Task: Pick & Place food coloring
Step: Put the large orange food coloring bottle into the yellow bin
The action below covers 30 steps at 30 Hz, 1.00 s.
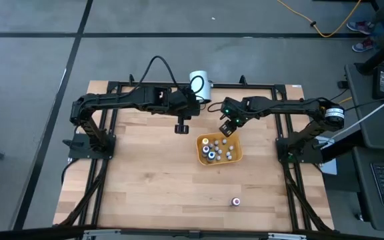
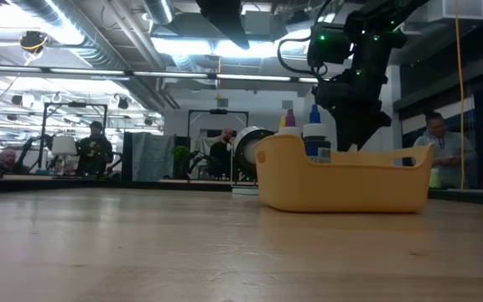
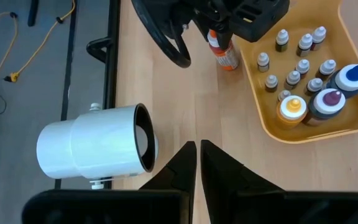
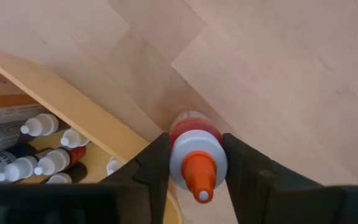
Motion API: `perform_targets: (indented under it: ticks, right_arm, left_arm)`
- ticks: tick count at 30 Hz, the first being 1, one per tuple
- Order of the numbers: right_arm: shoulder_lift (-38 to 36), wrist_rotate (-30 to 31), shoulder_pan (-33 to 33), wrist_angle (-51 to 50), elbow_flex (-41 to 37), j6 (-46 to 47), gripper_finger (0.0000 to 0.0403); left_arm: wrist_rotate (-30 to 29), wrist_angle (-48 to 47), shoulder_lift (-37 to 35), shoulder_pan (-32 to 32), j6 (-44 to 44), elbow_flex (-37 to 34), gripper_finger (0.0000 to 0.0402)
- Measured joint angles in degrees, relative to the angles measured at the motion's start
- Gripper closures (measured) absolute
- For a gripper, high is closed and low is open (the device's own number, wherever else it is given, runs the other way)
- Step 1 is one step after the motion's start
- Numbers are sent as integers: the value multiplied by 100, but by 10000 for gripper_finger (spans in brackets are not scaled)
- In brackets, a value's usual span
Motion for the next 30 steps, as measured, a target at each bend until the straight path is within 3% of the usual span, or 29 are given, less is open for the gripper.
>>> perform_targets:
  ticks: [8,15,19,24,30]
  right_arm:
    - [4,25,0,-306,199,-281,279]
    - [0,1067,0,-1444,1247,-818,278]
    - [-157,1112,41,-1805,1734,-976,278]
    - [-722,1051,544,-1790,1923,-1046,278]
    - [-1284,735,1651,-1538,1925,-1136,278]
  left_arm:
    - [0,0,2,0,7,0,382]
    - [-21,0,2,0,33,0,382]
    - [-261,-35,4,1,63,0,382]
    - [-515,-250,-76,138,11,0,382]
    - [-486,-333,-269,384,-144,0,382]
